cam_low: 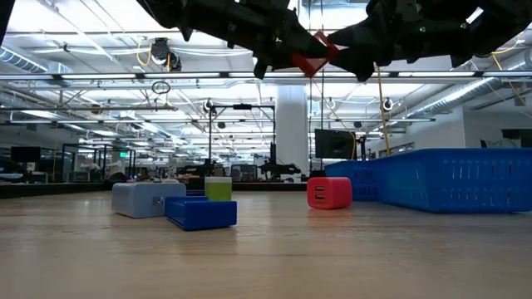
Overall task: Pick & Place Office items
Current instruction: Put the red charger adapter into the top blue bin
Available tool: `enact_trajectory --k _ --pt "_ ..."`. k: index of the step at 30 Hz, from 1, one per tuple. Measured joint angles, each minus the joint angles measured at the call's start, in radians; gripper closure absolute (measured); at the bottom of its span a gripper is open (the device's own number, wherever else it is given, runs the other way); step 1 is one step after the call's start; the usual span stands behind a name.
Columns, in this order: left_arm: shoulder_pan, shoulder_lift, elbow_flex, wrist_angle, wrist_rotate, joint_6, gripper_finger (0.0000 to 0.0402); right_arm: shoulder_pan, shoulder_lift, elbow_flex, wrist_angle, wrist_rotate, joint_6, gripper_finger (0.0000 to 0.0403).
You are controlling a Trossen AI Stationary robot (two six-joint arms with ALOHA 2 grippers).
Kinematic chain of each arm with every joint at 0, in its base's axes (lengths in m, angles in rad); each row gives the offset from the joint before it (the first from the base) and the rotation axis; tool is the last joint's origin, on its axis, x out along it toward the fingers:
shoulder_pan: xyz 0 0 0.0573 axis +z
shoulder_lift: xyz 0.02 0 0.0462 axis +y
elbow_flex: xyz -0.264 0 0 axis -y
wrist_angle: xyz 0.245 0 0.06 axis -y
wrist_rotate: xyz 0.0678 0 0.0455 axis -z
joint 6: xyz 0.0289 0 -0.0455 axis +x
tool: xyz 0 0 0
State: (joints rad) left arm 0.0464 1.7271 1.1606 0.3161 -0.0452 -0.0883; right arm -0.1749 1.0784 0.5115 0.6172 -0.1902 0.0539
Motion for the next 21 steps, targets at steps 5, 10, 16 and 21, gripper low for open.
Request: enact_trajectory --k 5,10,16,21 --pt "-0.012 0.000 0.000 0.001 0.000 0.001 0.0290 0.000 0.024 0.000 0.018 -0.003 0.012 0.0170" --pt "-0.014 0.000 0.000 0.001 0.002 0.002 0.0290 0.000 0.030 0.000 0.038 -0.040 0.014 0.0239" --pt "-0.017 0.000 0.000 -0.002 0.019 0.016 0.0290 -0.001 0.029 -0.002 0.053 -0.116 0.028 0.0290" --pt "-0.022 0.000 0.000 -0.014 0.026 -0.009 0.0290 -0.001 0.030 -0.002 0.052 -0.120 0.023 0.0290"
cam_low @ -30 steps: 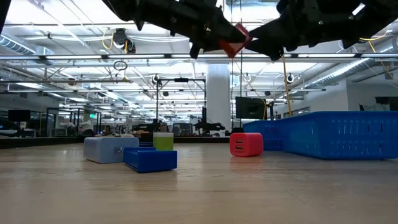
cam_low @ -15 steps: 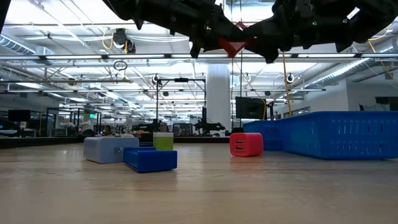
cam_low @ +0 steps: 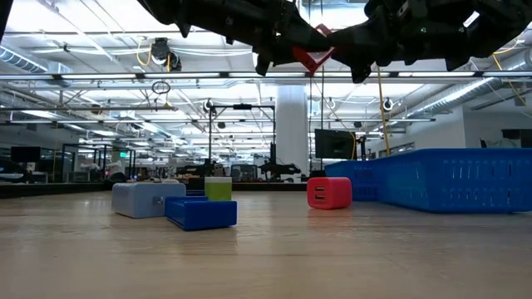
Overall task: Pick & Place Office items
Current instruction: Put the red charger adapter into the top blue bin
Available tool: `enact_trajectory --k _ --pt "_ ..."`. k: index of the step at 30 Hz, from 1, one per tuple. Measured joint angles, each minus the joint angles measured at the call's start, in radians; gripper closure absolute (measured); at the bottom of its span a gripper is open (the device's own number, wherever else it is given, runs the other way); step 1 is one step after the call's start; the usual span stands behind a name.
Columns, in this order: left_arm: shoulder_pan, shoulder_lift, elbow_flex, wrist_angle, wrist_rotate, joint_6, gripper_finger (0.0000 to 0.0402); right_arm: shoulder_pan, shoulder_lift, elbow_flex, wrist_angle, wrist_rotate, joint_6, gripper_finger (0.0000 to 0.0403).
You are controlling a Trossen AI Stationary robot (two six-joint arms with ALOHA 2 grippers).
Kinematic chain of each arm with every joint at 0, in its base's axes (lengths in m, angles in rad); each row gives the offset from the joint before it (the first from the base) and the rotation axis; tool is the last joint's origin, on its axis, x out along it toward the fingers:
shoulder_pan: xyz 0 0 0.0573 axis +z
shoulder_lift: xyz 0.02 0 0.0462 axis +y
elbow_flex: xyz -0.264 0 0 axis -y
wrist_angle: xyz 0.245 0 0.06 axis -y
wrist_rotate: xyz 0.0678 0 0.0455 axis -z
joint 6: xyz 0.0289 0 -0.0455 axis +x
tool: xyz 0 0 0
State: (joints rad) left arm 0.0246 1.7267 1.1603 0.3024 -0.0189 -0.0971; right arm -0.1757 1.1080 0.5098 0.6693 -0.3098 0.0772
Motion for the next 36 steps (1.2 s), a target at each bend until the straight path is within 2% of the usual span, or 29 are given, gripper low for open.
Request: enact_trajectory --k 2,3,8,11,17,22,27,31,36 --pt "-0.005 0.000 0.000 -0.009 -0.001 -0.023 0.0283 0.001 0.000 0.000 -0.002 -0.003 0.001 0.0290" --pt "-0.011 0.000 0.000 -0.013 -0.003 -0.036 0.0267 0.001 0.001 0.000 -0.004 -0.004 0.000 0.0290" --pt "-0.045 0.000 0.001 -0.040 -0.017 -0.098 0.0148 0.003 0.000 0.000 -0.014 0.003 -0.023 0.0290" --pt "-0.069 0.002 0.000 -0.053 -0.006 -0.132 0.0093 0.002 0.000 0.002 -0.018 0.012 -0.019 0.0290" --pt "-0.085 -0.004 0.000 -0.072 0.002 -0.150 0.0026 0.003 -0.002 0.002 -0.027 0.020 -0.019 0.0290" --pt "-0.085 -0.004 0.000 -0.086 -0.023 -0.147 0.0004 0.008 -0.002 0.002 -0.031 0.029 -0.019 0.0290" --pt "-0.083 -0.014 0.001 -0.151 -0.007 -0.128 0.0007 0.009 -0.002 0.002 -0.037 0.029 -0.029 0.0290" --pt "-0.081 -0.081 -0.001 -0.222 -0.005 -0.056 0.0011 0.008 -0.005 0.004 -0.037 0.039 -0.034 0.0290" --pt "-0.085 -0.164 -0.003 -0.235 -0.061 0.007 0.0012 0.013 -0.035 0.005 -0.091 0.133 -0.039 0.0290"
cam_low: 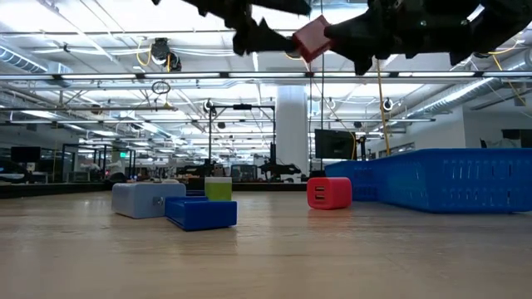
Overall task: Pick & Place Office items
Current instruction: Put the red charger adapter into the top blue bin
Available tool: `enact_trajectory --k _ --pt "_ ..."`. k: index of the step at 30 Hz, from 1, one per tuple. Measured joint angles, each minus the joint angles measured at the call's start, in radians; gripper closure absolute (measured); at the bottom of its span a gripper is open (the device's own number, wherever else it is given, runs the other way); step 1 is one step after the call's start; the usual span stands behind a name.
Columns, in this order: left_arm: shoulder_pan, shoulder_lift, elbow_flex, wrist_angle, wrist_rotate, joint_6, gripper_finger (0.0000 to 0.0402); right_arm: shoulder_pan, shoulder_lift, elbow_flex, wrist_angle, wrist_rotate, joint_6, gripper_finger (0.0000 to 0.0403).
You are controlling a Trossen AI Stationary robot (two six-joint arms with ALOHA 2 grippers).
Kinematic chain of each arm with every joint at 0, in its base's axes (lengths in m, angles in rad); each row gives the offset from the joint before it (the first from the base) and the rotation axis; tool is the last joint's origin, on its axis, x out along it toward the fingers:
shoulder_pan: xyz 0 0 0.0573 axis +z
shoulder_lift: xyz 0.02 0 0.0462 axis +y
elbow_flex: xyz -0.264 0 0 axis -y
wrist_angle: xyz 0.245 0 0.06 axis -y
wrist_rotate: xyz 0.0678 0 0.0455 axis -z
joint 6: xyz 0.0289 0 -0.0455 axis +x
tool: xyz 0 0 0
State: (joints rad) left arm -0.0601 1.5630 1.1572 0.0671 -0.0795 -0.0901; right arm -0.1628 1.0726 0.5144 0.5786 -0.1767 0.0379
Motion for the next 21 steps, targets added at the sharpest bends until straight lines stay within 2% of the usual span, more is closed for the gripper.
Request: enact_trajectory --k 3,6,12,21 --pt "-0.001 -0.025 0.000 0.022 -0.015 0.048 0.0010 0.016 -0.038 0.002 -0.085 0.068 -0.002 0.0290" --pt "-0.002 -0.032 -0.004 0.082 -0.034 0.063 0.0009 0.044 -0.057 0.016 -0.269 0.135 -0.004 0.0290" --pt "0.018 -0.026 -0.092 0.219 -0.052 0.053 0.0009 0.102 -0.059 0.099 -0.555 0.352 0.003 0.0290" --pt "0.062 -0.027 -0.196 0.247 -0.053 -0.057 0.0009 0.083 -0.046 0.098 -0.721 0.365 0.056 0.0290"
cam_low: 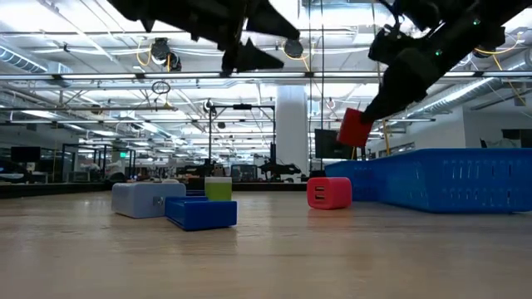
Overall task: Pick & Place Office items
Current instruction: Put the red charger adapter into the top blue bin, then put the black digital timer into the bottom blue bin
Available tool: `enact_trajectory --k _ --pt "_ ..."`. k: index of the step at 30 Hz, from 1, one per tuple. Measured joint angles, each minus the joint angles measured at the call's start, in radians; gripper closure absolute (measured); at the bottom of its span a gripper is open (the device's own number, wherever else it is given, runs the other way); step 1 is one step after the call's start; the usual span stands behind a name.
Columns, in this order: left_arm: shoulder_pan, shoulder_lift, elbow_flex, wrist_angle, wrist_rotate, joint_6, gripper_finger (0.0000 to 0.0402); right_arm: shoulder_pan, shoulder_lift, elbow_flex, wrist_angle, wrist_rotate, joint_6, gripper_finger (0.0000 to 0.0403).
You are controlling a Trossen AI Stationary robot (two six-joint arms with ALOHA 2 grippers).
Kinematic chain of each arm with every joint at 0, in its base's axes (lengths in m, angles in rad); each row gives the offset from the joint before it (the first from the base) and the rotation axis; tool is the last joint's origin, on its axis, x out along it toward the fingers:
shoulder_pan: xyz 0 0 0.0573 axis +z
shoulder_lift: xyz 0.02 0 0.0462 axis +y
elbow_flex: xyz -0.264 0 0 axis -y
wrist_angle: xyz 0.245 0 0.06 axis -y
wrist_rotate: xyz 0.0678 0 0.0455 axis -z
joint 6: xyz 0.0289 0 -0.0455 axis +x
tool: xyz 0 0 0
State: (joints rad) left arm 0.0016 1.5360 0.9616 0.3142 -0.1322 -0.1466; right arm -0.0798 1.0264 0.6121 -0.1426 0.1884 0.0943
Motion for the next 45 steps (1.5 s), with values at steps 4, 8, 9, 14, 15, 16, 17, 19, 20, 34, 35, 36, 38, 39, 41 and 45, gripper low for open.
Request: enact_trajectory --k 4,8,9,14,15,16,17,19,20,34,35,36,38,39,41,45 --pt "0.003 0.001 -0.021 -0.004 0.000 -0.027 0.0009 -0.004 -0.001 0.003 -0.022 -0.007 0.021 0.0290" --pt "0.003 0.000 -0.027 -0.021 0.000 -0.040 0.0009 -0.007 0.023 -0.027 -0.019 -0.007 0.018 0.0290" --pt "0.003 0.000 -0.027 -0.021 0.000 -0.040 0.0009 -0.006 0.033 -0.033 -0.007 -0.010 0.017 0.0290" --pt "0.003 0.000 -0.027 -0.017 0.000 -0.040 0.0009 -0.012 0.097 -0.042 0.019 -0.087 -0.001 0.0290" --pt "0.003 0.000 -0.027 -0.017 0.000 -0.040 0.0009 -0.012 0.109 -0.041 0.029 -0.086 -0.006 0.0290" --pt "0.003 0.000 -0.027 -0.017 0.000 -0.040 0.0009 -0.012 0.120 -0.041 0.029 -0.087 -0.010 0.0290" --pt "0.003 0.000 -0.027 -0.016 0.000 -0.040 0.0009 -0.012 0.133 -0.041 0.026 -0.087 -0.013 0.0290" --pt "0.003 0.000 -0.027 -0.017 0.000 -0.040 0.0009 -0.017 0.152 -0.042 0.028 -0.089 -0.024 0.0290" --pt "0.003 0.000 -0.027 -0.017 0.000 -0.040 0.0009 -0.019 0.160 -0.041 0.031 -0.088 -0.025 0.0290" --pt "0.004 0.000 -0.027 -0.034 -0.001 -0.042 0.0009 -0.051 0.211 -0.041 0.071 -0.137 -0.001 0.0267" --pt "0.004 0.000 -0.027 -0.035 0.000 -0.043 0.0009 -0.052 0.211 -0.042 0.073 -0.137 0.000 0.0252" --pt "0.004 0.000 -0.027 -0.034 0.000 -0.044 0.0009 -0.053 0.211 -0.042 0.079 -0.136 0.005 0.0237" --pt "0.004 0.000 -0.027 -0.035 0.000 -0.044 0.0009 -0.054 0.211 -0.041 0.095 -0.135 0.019 0.0212" --pt "0.004 0.000 -0.027 -0.038 0.000 -0.044 0.0009 -0.054 0.211 -0.042 0.105 -0.135 0.024 0.0201" --pt "0.004 0.000 -0.027 -0.048 0.000 -0.044 0.0009 -0.054 0.210 -0.041 0.127 -0.137 0.025 0.0185" --pt "0.004 0.000 -0.027 -0.056 -0.001 -0.047 0.0009 -0.054 0.207 -0.042 0.158 -0.138 0.025 0.0171"
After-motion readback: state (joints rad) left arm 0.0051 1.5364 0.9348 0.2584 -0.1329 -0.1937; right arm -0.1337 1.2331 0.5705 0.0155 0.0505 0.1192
